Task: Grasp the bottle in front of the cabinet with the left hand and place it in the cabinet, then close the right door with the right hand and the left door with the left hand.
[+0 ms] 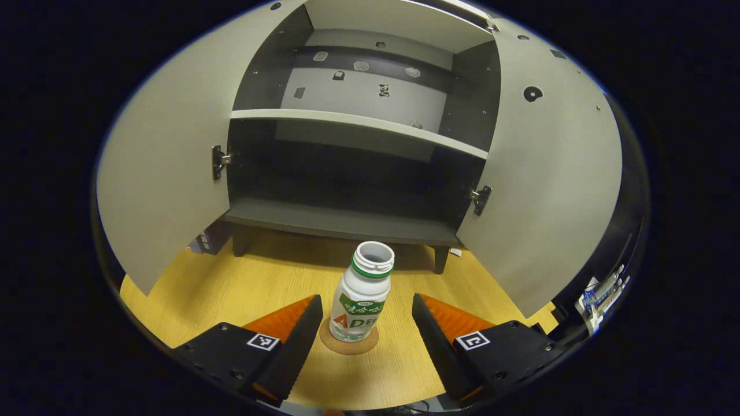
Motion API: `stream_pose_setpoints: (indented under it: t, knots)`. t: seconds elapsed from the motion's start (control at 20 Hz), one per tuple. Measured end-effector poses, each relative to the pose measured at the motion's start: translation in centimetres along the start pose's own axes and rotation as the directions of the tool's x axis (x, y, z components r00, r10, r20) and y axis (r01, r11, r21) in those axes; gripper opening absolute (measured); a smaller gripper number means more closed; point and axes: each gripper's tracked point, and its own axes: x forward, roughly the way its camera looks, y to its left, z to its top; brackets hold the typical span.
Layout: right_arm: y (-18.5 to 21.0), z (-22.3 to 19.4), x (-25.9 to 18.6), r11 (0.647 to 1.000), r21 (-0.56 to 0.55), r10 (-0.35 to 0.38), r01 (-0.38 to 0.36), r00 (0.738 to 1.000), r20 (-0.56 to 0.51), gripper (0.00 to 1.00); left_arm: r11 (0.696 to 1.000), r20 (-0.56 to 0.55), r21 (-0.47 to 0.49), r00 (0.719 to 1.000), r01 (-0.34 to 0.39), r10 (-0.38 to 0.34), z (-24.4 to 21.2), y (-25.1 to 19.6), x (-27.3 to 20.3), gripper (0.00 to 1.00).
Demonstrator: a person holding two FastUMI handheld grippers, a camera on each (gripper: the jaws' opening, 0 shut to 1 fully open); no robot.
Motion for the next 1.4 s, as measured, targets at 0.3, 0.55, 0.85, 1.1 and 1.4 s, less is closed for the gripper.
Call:
stream_pose_setpoints:
  t: [0.3,0.55,0.85,1.1,1.4]
  knots:
    - [-2.3,-1.0,1.4,1.000,0.004,-0.018,0.019,0.999,-0.045,0.97,0.997,-0.055,0.038,0.996,-0.072,0.074,-2.3,1.5,4.1,0.95]
    - [-3.8,-1.3,2.5,1.000,-0.025,-0.020,0.018,0.997,-0.069,0.97,0.993,-0.075,0.072,0.992,-0.094,0.099,-1.8,1.5,5.3,0.74]
    - [-4.2,-1.1,4.0,1.000,-0.015,0.025,-0.026,0.997,-0.070,0.97,0.996,-0.036,0.082,0.999,-0.029,0.032,5.1,-1.1,2.3,0.72]
    - [-3.7,-0.9,4.7,0.997,0.013,0.078,-0.077,0.995,-0.066,0.97,0.996,0.007,0.082,0.999,0.035,-0.036,13.5,-3.1,-0.7,0.71]
    - [-3.4,-0.8,4.8,0.994,0.027,0.111,-0.110,0.992,-0.063,0.97,0.991,0.142,0.123,0.987,0.052,-0.070,24.7,-4.1,-3.0,0.71]
